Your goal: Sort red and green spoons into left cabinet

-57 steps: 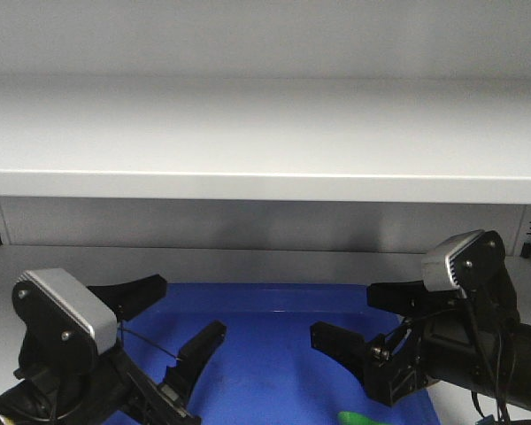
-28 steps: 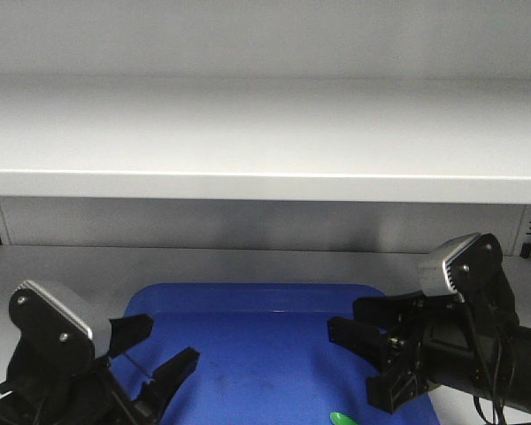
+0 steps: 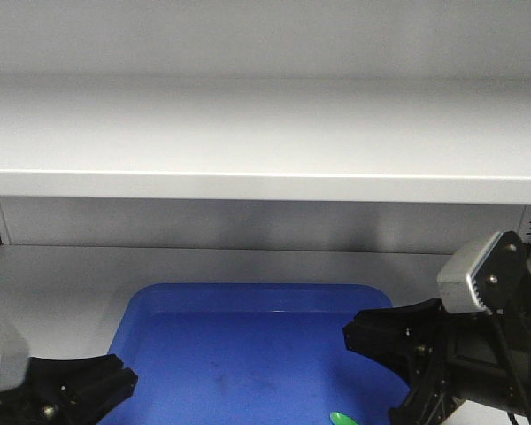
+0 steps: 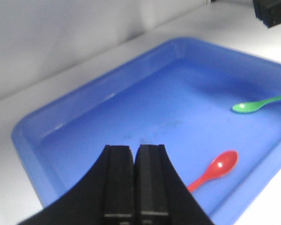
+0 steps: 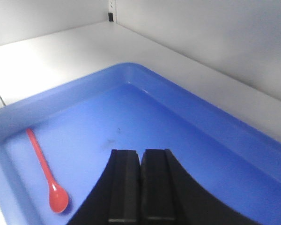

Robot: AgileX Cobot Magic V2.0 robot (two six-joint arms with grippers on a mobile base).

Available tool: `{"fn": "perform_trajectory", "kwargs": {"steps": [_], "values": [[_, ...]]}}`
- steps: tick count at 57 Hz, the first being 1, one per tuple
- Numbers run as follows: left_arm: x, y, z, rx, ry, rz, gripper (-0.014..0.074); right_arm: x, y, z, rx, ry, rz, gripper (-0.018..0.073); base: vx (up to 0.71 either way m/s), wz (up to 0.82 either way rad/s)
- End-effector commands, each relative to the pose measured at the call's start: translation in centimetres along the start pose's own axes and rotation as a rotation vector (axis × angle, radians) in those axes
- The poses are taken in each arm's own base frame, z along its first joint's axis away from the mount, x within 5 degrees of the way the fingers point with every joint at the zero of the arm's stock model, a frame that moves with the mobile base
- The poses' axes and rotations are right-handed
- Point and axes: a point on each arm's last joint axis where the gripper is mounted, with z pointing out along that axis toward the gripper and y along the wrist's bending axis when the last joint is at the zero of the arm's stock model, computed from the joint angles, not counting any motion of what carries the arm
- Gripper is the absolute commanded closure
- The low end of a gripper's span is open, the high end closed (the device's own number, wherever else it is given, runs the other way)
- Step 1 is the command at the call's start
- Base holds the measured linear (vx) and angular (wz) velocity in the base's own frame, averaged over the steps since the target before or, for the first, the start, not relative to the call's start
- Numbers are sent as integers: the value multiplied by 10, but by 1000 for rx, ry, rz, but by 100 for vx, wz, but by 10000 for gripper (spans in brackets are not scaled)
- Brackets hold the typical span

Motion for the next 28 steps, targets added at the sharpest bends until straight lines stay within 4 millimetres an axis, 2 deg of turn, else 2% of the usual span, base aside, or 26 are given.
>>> {"fn": "perform_trajectory", "kwargs": {"steps": [1, 28], "values": [[-22, 3, -12, -23, -136, -7, 604, -18, 4, -9, -3, -74, -4, 564, 0, 0], [-21, 3, -10, -23, -129, -7, 603, -18, 3, -9, -1, -72, -6, 564, 0, 0]]}}
